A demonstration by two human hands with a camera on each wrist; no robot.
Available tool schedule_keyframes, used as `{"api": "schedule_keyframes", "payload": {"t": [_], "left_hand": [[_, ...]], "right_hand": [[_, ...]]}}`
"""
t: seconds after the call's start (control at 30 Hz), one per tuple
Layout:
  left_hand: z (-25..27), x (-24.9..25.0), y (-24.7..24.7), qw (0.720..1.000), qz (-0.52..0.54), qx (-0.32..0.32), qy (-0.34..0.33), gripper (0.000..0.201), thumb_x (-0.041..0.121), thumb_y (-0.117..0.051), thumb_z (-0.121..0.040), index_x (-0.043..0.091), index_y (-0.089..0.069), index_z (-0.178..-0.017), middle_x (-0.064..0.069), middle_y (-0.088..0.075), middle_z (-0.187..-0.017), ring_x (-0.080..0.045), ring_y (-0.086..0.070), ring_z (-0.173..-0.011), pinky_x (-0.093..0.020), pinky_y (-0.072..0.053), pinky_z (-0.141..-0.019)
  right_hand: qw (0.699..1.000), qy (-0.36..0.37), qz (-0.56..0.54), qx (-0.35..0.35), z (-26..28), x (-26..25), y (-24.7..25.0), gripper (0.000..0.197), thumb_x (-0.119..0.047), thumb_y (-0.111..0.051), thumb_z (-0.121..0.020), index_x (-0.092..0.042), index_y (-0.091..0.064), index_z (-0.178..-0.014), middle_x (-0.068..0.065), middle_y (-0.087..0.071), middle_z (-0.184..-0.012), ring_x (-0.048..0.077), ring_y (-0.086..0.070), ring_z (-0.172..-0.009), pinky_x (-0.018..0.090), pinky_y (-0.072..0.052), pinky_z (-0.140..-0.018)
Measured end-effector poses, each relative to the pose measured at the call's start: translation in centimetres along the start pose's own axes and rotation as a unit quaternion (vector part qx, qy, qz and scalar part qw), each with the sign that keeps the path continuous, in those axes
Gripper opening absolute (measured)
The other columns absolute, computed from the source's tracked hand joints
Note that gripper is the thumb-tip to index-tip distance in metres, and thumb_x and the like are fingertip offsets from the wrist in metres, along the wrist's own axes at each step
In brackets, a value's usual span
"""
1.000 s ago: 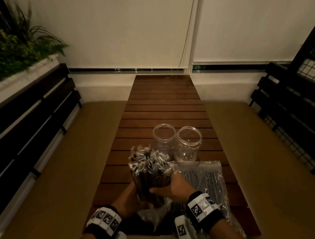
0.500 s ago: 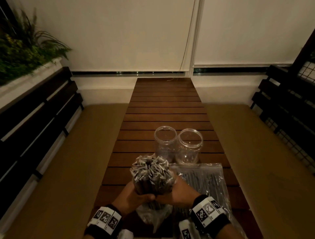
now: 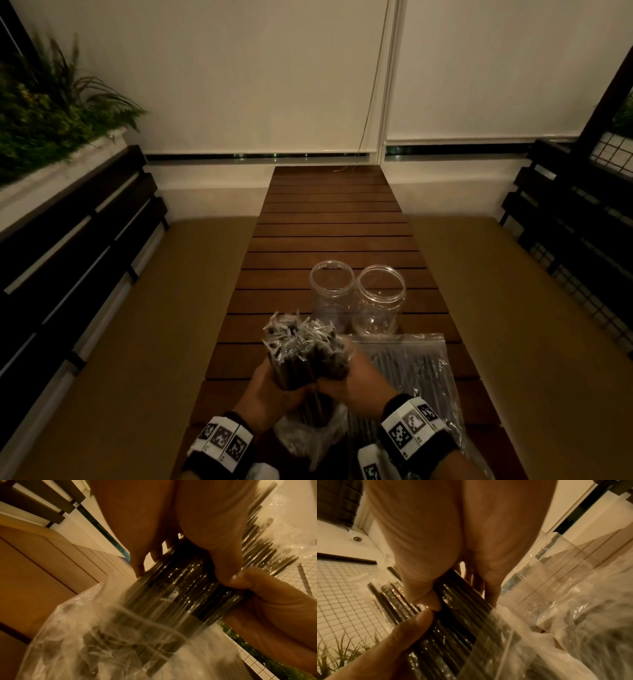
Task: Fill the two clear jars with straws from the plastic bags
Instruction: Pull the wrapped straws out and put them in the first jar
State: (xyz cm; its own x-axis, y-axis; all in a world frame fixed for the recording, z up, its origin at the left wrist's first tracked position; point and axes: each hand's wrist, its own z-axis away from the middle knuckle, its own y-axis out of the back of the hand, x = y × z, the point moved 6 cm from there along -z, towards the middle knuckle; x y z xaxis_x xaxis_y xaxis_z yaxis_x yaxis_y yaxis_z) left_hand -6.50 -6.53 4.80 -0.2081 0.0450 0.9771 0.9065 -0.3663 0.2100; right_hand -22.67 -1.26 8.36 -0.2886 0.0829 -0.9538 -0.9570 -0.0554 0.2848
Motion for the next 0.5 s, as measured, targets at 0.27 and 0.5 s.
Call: {"api": "schedule_keyframes", "payload": {"t": [0.27, 0.5], "left_hand": [[0.1, -0.3, 0.1, 1.000, 0.003, 0.009, 0.001, 0.088, 0.056, -0.088, -0.047, 0.016, -0.060, -0.120, 0.001, -0.070, -0.114, -0.010, -0.067, -0.108, -0.031, -0.057, -0.089], [0.3, -0.5, -0.2, 1.000, 0.012, -0.009, 0.027, 0.068, 0.031, -0.090, -0.054, 0.023, -0.060, -0.114, 0.009, -0.073, -0.106, -0.004, -0.068, -0.102, -0.020, -0.058, -0.080]], "right_hand": [[0.999, -0.001, 0.041, 0.029, 0.5, -0.5, 1.2, 0.035, -0.009, -0.070, -0.089, -0.042, -0.058, -0.092, -0.014, -0.068, -0.093, -0.013, -0.065, -0.085, 0.009, -0.051, -0.074], [0.999, 0.004, 0.011, 0.037, 0.6, -0.2, 1.3, 0.031, -0.007, -0.068, -0.091, -0.038, -0.063, -0.090, -0.020, -0.070, -0.083, -0.014, -0.066, -0.084, 0.009, -0.052, -0.073]]}}
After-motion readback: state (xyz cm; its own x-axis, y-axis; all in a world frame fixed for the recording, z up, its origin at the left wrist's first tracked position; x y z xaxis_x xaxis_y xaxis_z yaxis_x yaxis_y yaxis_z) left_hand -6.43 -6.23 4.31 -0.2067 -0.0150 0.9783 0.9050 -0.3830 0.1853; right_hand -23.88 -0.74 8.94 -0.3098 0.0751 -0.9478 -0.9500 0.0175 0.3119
